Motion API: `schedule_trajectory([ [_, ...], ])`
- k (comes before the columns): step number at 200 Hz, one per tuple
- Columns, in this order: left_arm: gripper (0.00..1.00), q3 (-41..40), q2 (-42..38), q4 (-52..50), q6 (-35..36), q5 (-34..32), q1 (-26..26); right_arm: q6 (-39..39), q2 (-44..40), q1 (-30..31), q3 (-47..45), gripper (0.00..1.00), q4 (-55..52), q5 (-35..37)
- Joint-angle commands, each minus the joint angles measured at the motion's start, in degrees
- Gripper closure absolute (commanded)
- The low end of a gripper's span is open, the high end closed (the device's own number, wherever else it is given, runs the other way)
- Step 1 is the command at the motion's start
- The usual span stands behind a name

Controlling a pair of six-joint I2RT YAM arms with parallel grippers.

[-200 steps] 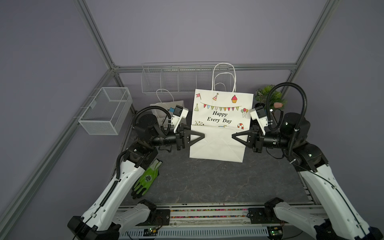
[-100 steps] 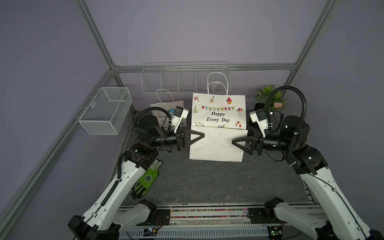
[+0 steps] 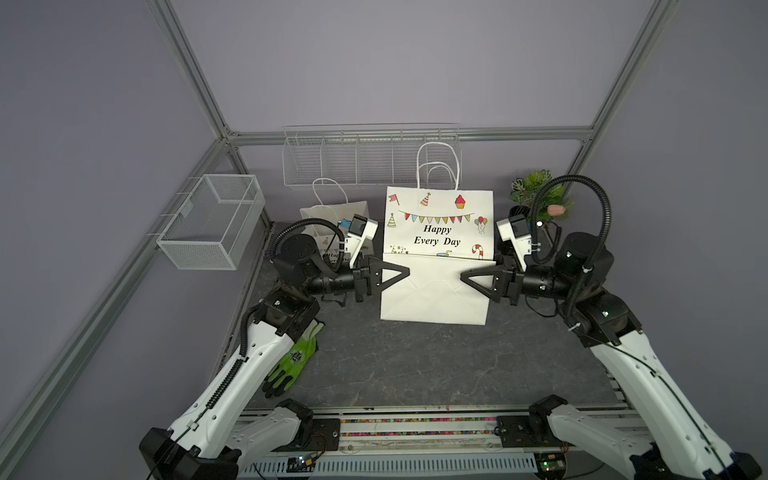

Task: Put away the paper bag
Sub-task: Press the paper bag.

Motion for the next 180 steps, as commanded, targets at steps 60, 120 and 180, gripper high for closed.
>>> schedule_trajectory([
  [60,0.92,-1.3,-0.2,-3.7,3.1,-3.5,0.1,-5.0,3.4,0.4,3.1,0.82,-7.6,2.1],
  [120,0.61,-1.8,0.2,-5.4,4.1,-6.9,0.0,-9.5,5.6,0.3,4.8,0.93,-15.2,5.3],
  [180,0.04,1.4,0.1,-20.3,10.9,-28.0,0.1,-22.5,11.2,-0.9,15.0,0.93,-45.6,23.3],
])
